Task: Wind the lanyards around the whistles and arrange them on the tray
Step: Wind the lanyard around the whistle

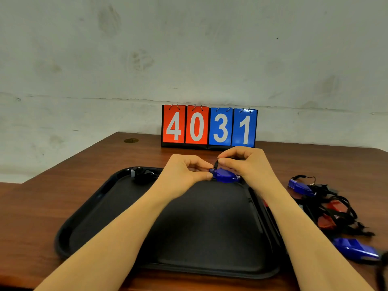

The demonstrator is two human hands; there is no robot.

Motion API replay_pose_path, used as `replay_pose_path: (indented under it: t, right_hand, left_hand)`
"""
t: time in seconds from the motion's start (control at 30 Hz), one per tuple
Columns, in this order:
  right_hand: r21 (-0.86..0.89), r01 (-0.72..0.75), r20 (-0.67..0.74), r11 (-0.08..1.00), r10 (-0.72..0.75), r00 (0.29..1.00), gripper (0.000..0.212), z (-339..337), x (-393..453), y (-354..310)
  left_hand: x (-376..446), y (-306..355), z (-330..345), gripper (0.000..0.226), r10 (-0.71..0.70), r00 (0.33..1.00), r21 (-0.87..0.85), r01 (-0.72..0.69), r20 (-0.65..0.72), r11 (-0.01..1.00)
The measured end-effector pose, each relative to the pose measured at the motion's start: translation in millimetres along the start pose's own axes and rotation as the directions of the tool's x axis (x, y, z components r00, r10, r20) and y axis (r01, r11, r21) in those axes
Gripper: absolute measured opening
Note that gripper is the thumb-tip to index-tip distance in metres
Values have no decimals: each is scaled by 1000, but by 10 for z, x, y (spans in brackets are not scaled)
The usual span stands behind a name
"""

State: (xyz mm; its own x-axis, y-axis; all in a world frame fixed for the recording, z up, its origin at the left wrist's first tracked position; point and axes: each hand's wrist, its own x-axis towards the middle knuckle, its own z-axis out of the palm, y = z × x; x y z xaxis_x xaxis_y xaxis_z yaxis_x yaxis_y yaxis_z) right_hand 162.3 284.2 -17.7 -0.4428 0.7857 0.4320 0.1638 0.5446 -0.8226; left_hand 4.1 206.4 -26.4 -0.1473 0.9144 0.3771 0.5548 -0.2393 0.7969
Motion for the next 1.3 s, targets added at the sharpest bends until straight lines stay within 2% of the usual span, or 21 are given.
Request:
replay_pose_path:
  t: [0.2, 0.33, 0.47, 0.77, 0.9, 0.97, 1.07, 1.17, 1.23, 1.3]
  right_hand:
    - [202, -139, 55, 970, 130, 990, 15, 1, 16, 49]
    - [209, -126, 73, 970, 113, 991, 16, 44, 2, 47]
    - [195, -101, 144, 976, 73, 987, 8, 100, -27, 35]
    - [63, -125, 286, 990, 102, 953, 14, 95, -39, -44]
    - [-31, -66, 302, 997, 73, 950, 12, 82, -54, -106]
    - [-89, -2, 286, 996, 27, 958, 9, 78, -68, -130]
    - [-220, 127, 189, 967, -85, 978, 8, 109, -70, -113]
    - [-416, 244, 95, 876, -225, 970, 11, 146, -49, -63]
    - [-459, 259, 62, 850, -260, 964, 14, 147, -33, -25]
    - [-425, 218, 33, 879, -226, 974, 14, 143, -27, 7]
  left_hand:
    - [3, 14, -10, 19, 20, 1000, -131, -23, -23, 991]
    - [17, 16, 4, 19, -20, 995, -313, -12, -97, 950]
    - [34, -4, 16, 15, -68, 984, -360, 4, -164, 933]
    - [93, -79, 4, 12, -113, 941, -110, 82, -318, 991]
    - [107, -121, -1, 12, -92, 925, 19, 107, -370, 994]
    - [110, -142, -8, 12, -80, 926, 85, 119, -370, 989]
    - [115, -162, -7, 12, -60, 947, 192, 125, -316, 973]
    - [111, -154, 16, 15, -35, 967, 252, 101, -254, 963]
    - [103, -139, 26, 17, -20, 974, 266, 81, -226, 961]
    - [96, -119, 25, 18, -6, 981, 276, 60, -195, 959]
